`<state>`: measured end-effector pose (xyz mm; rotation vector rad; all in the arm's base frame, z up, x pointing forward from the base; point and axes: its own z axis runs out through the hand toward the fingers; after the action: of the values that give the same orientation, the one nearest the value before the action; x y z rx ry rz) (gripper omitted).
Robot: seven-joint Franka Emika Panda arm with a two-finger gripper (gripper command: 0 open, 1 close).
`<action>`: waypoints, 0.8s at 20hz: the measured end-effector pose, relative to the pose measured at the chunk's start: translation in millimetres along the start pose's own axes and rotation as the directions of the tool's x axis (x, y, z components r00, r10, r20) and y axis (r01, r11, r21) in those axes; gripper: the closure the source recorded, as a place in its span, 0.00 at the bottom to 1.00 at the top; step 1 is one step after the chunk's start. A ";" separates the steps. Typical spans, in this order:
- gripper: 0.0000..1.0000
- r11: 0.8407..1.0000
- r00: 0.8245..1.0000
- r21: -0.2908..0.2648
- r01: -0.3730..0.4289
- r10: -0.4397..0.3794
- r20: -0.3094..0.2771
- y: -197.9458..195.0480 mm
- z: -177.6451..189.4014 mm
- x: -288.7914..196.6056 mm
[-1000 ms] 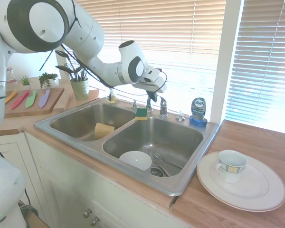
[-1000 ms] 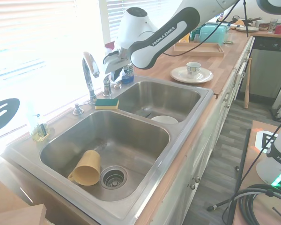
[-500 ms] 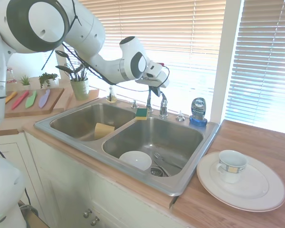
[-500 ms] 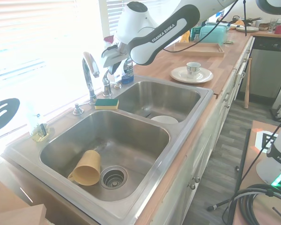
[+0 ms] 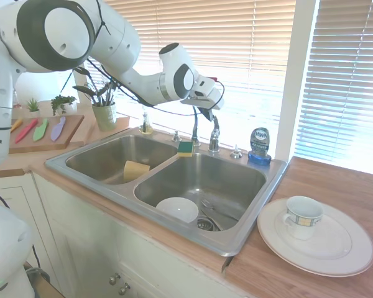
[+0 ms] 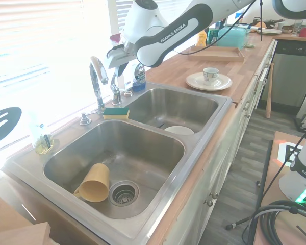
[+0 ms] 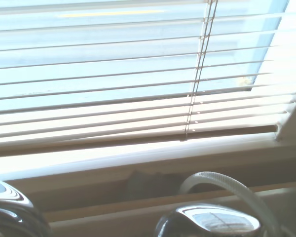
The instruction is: Turn on the faucet
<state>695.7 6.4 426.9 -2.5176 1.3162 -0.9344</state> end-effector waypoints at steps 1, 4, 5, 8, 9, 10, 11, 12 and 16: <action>1.00 1.000 1.000 -0.002 0.001 -0.001 0.001 0.3 0.5 -0.1; 1.00 0.999 0.999 -0.039 0.003 -0.001 0.047 6.2 9.0 -3.3; 1.00 0.998 0.996 -0.069 0.000 0.007 0.091 10.7 14.9 -5.7; 1.00 0.989 0.969 -0.149 0.001 0.036 0.245 25.7 30.5 -5.7; 1.00 0.985 0.961 -0.174 -0.001 0.049 0.273 30.3 33.4 -1.5; 1.00 0.981 0.955 -0.196 0.001 0.057 0.290 34.2 35.0 2.5; 1.00 0.976 0.951 -0.219 0.003 0.065 0.302 37.9 36.0 4.9; 1.00 0.971 0.946 -0.241 0.010 0.069 0.317 40.7 36.4 4.9; 1.00 0.959 0.927 -0.281 0.044 0.066 0.368 45.7 34.6 -1.5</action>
<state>683.9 -25.1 380.5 -2.7084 1.4157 -0.2426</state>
